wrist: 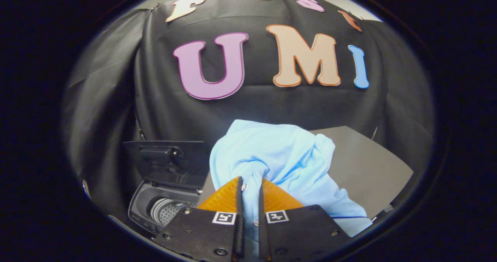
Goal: Put the clothes into the washing machine and then close the washing machine lid.
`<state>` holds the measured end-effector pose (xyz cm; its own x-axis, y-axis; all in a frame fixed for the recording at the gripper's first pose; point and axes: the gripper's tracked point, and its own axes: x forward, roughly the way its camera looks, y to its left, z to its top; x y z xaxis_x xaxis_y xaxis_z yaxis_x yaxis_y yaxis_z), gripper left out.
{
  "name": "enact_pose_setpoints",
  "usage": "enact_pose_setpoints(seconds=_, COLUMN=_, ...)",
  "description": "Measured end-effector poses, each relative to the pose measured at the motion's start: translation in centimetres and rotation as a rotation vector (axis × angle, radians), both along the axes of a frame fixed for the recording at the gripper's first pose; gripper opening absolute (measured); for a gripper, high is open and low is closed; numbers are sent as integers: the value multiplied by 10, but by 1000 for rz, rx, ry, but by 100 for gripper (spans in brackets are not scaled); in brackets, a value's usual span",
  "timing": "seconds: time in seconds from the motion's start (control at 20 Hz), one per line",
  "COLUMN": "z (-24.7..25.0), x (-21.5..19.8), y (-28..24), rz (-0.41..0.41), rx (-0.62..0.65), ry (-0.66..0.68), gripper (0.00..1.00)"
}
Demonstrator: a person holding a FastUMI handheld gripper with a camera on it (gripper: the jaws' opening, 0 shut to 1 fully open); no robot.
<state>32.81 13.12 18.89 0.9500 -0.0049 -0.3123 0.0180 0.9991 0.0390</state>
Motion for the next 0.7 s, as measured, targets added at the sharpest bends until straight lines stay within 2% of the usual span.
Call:
enact_pose_setpoints(seconds=0.25, z=-5, x=-3, y=88, rz=168, rx=75, ry=21, gripper=14)
enact_pose_setpoints(seconds=0.45, z=-24, x=1, y=153, rz=287, rx=29, ry=64, gripper=14)
enact_pose_setpoints(seconds=0.7, z=-74, x=12, y=218, rz=420, rx=-38, ry=162, gripper=14)
